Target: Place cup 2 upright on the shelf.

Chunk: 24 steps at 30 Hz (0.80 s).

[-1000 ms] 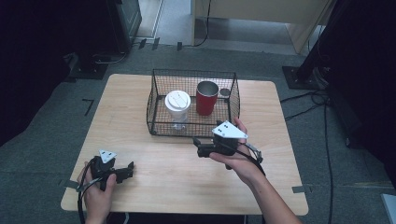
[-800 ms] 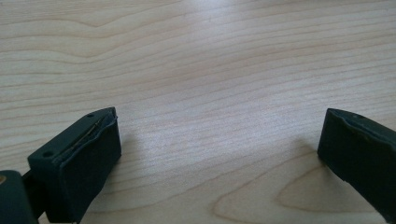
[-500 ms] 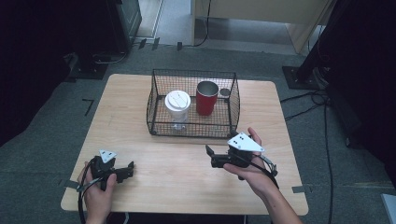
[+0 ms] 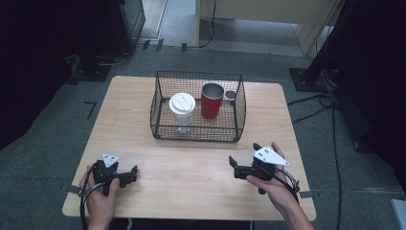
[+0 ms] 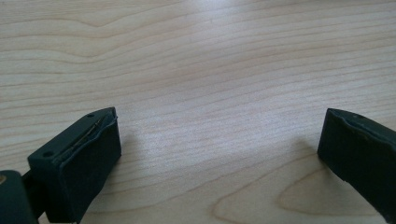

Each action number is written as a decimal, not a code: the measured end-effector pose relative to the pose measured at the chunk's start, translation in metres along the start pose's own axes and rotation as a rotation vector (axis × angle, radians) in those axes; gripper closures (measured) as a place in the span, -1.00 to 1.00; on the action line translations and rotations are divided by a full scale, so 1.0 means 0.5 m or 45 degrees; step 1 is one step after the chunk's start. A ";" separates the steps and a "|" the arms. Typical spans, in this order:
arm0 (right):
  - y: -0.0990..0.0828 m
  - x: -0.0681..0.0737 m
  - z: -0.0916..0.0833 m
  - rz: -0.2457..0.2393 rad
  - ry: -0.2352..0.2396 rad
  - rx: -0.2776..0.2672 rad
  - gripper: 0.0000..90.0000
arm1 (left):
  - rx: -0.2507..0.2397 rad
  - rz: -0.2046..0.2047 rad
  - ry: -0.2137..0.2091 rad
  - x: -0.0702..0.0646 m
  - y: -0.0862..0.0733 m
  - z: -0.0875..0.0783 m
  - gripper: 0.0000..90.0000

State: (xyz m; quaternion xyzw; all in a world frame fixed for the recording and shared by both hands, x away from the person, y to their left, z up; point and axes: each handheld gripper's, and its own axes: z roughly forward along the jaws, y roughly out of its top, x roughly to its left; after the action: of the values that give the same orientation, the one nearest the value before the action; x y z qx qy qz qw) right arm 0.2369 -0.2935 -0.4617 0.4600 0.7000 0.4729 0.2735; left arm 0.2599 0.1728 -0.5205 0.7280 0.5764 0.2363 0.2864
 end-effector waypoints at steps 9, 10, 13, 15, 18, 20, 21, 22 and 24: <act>-0.045 -0.061 -0.025 0.045 -0.100 0.035 -1.00 | 0.000 0.002 0.001 0.000 0.000 0.000 -1.00; -0.049 -0.068 -0.028 0.052 -0.111 0.039 -1.00 | 0.000 0.000 0.000 0.000 0.000 0.000 -1.00; -0.064 -0.088 -0.037 0.072 -0.148 0.057 -1.00 | 0.000 0.002 0.001 0.000 0.000 0.000 -1.00; -0.074 -0.101 -0.044 0.094 -0.171 0.067 -1.00 | 0.000 0.001 0.000 0.000 0.000 0.000 -1.00; -0.093 -0.123 -0.055 0.116 -0.212 0.088 -1.00 | 0.000 0.001 0.000 0.000 0.000 0.000 -1.00; -0.102 -0.134 -0.061 0.135 -0.230 0.096 -1.00 | 0.000 0.001 0.000 0.000 0.000 0.000 -1.00; -0.108 -0.142 -0.066 0.140 -0.247 0.102 -1.00 | 0.000 0.000 0.000 0.000 0.000 0.000 -1.00; -0.112 -0.147 -0.068 0.146 -0.257 0.105 -1.00 | 0.000 0.001 0.000 0.000 0.000 0.000 -1.00; -0.121 -0.159 -0.074 0.151 -0.284 0.115 -1.00 | 0.000 0.000 0.000 0.000 0.000 0.000 -1.00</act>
State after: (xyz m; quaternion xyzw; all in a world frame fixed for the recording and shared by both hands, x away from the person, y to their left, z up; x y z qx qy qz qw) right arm 0.2170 -0.3882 -0.5062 0.5621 0.6574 0.4021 0.3003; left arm 0.2599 0.1728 -0.5205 0.7280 0.5764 0.2363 0.2863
